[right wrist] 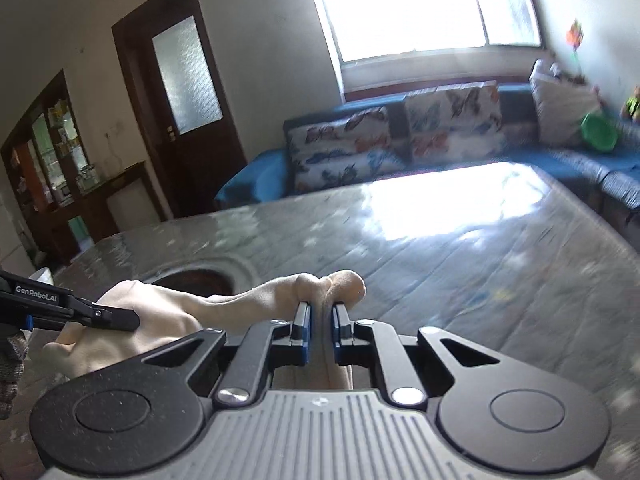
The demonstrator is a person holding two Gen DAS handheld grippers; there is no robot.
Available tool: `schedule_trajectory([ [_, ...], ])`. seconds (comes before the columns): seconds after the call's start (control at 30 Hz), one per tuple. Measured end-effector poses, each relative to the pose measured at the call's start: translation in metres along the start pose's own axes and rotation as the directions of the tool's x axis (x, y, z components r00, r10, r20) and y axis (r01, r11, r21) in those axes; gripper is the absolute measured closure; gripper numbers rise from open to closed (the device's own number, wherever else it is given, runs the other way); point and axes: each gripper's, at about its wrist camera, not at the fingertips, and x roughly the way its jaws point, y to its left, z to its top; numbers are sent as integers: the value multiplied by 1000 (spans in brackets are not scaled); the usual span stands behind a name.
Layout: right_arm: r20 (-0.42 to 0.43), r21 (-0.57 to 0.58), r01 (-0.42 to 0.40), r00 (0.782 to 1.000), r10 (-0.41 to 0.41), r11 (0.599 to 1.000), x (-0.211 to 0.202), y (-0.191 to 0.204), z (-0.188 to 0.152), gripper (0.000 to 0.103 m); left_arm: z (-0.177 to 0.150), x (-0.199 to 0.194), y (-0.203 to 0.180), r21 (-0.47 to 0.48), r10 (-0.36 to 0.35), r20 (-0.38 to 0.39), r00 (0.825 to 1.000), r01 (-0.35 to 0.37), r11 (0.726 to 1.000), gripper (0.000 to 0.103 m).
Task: Fold clothes
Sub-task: 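Lift the sweatshirt with both grippers and carry it across the table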
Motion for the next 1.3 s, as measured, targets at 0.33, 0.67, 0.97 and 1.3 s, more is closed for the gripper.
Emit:
schedule_trajectory([
  [0.33,60,8,171,983,-171,985,-42,-57,24,94,20,52,-63,60,-112,-42,993,114,992,86],
  [0.67,12,43,244,969,-245,969,-39,-92,7,94,9,86,-85,83,-127,-110,986,136,987,86],
  [0.97,-61,74,273,961,-269,959,-14,-114,-13,94,0,108,-77,93,-86,-163,983,102,990,84],
  [1.3,-134,89,301,948,-288,949,4,-127,-34,87,-8,114,-67,105,-36,-184,982,56,993,70],
])
